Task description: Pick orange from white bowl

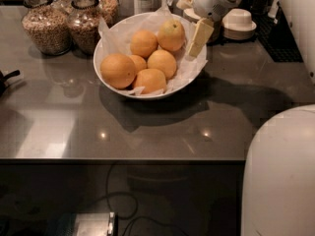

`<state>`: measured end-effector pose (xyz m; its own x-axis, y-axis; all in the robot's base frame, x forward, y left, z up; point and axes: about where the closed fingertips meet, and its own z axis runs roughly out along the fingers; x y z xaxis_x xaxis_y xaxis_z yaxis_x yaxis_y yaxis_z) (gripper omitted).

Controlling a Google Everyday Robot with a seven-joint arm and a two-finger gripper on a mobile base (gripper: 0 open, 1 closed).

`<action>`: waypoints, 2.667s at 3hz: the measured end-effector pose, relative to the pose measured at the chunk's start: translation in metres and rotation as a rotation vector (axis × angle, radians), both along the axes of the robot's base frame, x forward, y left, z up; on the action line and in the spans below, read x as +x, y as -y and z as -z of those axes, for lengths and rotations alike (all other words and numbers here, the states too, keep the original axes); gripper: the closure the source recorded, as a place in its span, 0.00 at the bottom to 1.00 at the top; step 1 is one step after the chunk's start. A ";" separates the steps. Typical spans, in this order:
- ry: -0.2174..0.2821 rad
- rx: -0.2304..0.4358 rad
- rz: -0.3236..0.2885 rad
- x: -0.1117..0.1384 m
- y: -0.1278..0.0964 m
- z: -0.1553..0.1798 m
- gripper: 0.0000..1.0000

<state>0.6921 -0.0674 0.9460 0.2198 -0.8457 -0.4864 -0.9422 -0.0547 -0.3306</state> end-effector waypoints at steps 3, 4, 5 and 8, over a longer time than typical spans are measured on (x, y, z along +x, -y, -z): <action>0.000 0.000 -0.001 0.000 0.000 0.000 0.02; -0.002 0.008 -0.030 0.007 -0.015 0.008 0.00; 0.009 0.015 -0.052 0.012 -0.026 0.011 0.09; 0.012 0.039 -0.012 0.022 -0.025 0.018 0.29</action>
Offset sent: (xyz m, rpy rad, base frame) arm 0.0000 0.0000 0.0000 0.0000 0.0000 0.0000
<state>0.7138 -0.0425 0.9278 0.2358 -0.8235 -0.5160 -0.9375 -0.0529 -0.3440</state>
